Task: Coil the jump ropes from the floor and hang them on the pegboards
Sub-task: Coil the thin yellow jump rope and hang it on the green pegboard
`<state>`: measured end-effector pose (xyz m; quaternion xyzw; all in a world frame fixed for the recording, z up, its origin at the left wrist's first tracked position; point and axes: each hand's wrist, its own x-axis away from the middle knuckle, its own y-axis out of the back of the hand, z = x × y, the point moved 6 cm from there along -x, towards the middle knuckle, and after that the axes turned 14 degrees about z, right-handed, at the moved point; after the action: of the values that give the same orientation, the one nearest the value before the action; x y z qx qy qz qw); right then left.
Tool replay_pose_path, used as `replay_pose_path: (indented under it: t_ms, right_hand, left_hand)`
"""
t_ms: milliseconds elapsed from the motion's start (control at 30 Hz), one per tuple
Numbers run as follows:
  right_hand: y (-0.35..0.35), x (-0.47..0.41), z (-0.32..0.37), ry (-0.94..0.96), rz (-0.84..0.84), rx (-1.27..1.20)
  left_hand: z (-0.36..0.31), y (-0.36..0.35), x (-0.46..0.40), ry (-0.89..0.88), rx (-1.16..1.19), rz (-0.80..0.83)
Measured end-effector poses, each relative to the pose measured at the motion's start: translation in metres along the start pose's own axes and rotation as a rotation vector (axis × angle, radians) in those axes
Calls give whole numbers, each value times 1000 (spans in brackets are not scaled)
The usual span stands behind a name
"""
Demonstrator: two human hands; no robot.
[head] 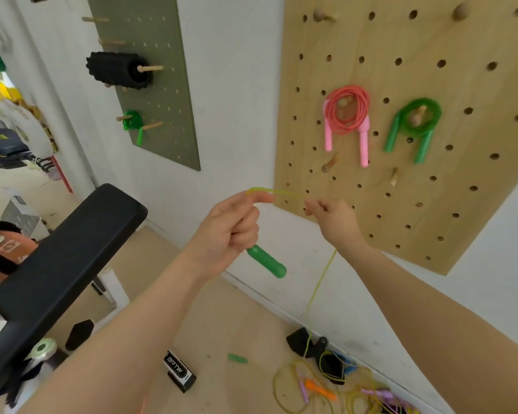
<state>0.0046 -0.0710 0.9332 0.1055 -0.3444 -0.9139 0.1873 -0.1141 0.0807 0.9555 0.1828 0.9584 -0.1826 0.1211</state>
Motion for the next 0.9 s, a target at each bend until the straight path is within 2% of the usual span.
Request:
replay_pose_path:
  t_ms: [67, 200, 300, 367, 433, 533, 667, 733, 833, 900]
  right_hand:
    - [-30, 2, -2, -32, 205, 210]
    - [-95, 21, 26, 45, 699, 509]
    - [-117, 32, 60, 176, 863, 675]
    - [-119, 33, 84, 264, 841, 649]
    - [-107, 25, 102, 324, 713, 664]
    - [-68, 9, 102, 229, 539, 638]
    - [-36, 5, 80, 137, 526, 288]
    - [-44, 6, 81, 184, 552, 191]
    - [-61, -1, 97, 326, 509, 281]
    - [-56, -8, 105, 373, 354, 283]
  left_hand:
    - [-14, 7, -4, -69, -66, -31]
    - [-6, 35, -10, 94, -540, -150]
    - [7, 61, -6, 193, -622, -138]
    - [18, 70, -4, 239, -616, -84]
    - [25, 74, -2, 270, -671, -40]
    - [28, 85, 2, 319, -655, -54]
    - [14, 115, 10, 321, -596, -179]
    - [13, 111, 6, 340, -579, -116]
    - [17, 85, -7, 307, -398, -8]
    - [17, 71, -12, 276, -283, 1]
